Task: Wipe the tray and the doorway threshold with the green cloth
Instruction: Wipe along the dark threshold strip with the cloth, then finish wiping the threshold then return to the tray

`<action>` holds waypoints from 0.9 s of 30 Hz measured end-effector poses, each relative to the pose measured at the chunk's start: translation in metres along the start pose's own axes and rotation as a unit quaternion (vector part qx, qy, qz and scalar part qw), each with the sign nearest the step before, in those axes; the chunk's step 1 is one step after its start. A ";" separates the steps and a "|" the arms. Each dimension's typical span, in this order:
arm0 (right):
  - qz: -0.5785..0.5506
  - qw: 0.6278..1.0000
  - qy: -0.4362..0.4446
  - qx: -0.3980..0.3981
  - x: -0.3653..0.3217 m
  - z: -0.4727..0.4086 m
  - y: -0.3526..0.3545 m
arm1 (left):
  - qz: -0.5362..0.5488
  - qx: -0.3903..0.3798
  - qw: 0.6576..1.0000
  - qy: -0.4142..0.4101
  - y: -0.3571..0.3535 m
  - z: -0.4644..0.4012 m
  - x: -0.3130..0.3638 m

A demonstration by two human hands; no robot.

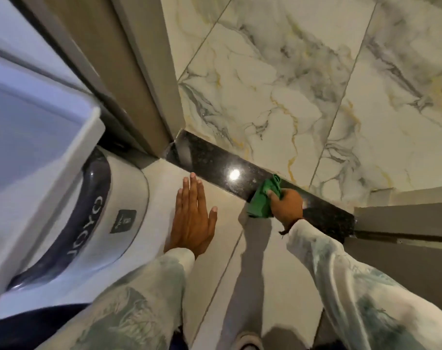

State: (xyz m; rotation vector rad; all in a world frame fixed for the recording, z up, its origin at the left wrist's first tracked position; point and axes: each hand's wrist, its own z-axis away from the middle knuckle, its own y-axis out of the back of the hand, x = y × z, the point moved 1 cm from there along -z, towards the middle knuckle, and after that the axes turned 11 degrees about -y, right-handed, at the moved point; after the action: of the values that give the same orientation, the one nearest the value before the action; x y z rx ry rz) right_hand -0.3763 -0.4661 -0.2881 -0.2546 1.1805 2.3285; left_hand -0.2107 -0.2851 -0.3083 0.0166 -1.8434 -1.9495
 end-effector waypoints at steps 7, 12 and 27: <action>-0.028 0.992 0.065 -0.109 -0.149 0.175 0.043 | 0.024 0.011 0.996 0.088 0.209 0.067 -0.004; 0.097 0.965 0.198 -0.142 -0.259 0.290 0.054 | 0.011 0.019 0.983 0.180 0.335 0.125 -0.046; 0.455 0.795 0.389 -0.096 -0.367 0.361 -0.165 | 0.003 0.066 0.952 0.299 0.359 0.193 -0.229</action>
State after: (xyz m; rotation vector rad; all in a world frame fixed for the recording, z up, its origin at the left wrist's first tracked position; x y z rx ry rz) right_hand 0.0443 -0.2298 -0.0445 -0.9820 1.6966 3.3584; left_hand 0.0465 -0.0277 -0.0148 0.5780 -1.5439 -1.5723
